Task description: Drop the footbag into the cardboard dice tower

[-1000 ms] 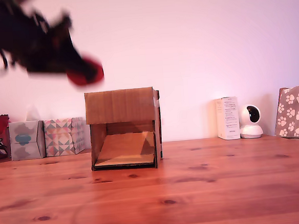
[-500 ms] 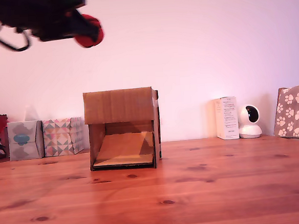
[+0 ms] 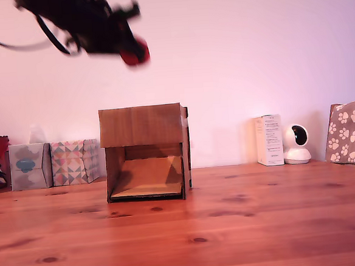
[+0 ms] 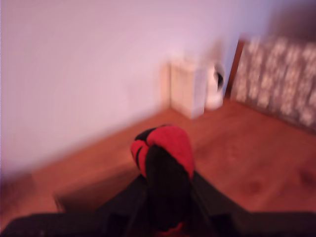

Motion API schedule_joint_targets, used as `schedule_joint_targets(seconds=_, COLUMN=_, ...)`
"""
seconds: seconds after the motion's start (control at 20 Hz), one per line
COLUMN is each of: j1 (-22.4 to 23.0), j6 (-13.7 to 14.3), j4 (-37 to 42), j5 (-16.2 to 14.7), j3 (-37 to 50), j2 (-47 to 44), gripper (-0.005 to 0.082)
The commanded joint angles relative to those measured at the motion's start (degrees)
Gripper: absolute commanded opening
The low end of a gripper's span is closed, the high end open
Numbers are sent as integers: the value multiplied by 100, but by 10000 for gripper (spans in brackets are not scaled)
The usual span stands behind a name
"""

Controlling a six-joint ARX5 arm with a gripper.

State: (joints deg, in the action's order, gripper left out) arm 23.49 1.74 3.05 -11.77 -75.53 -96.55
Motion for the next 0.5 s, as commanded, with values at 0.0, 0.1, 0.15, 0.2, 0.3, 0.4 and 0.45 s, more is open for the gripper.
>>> schedule_joint_targets(seconds=0.0, j1=-83, j6=22, j4=-247, j5=2, j3=-286, j2=-297, gripper=76)
schedule_joint_targets(seconds=0.1, j1=-155, j6=22, j4=-398, j5=2, j3=-542, j2=-546, gripper=76)
schedule_joint_targets(seconds=0.15, j1=-184, j6=22, j4=-455, j5=2, j3=-619, j2=-621, gripper=76)
schedule_joint_targets(seconds=0.2, j1=-205, j6=22, j4=-518, j5=-2, j3=-697, j2=-686, gripper=76)
schedule_joint_targets(seconds=0.3, j1=-273, j6=22, j4=-516, j5=0, j3=-726, j2=-728, gripper=77)
schedule_joint_targets(seconds=0.4, j1=-306, j6=24, j4=-509, j5=-4, j3=-726, j2=-728, gripper=109)
schedule_joint_targets(seconds=0.45, j1=-315, j6=26, j4=-472, j5=-48, j3=-730, j2=-728, gripper=226)
